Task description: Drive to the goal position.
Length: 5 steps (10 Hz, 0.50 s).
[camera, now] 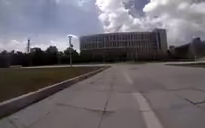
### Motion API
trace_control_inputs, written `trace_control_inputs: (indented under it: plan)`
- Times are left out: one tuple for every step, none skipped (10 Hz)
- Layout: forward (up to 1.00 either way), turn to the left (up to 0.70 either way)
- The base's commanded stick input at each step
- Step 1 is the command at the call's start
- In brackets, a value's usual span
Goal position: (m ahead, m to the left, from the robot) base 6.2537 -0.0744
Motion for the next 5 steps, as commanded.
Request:
trace_control_inputs:
  plan:
    - [0.7, 0.0]
    - [0.7, 0.0]
    - [0.7, 0.0]
    - [0.7, 0.0]
    - [0.7, 0.0]
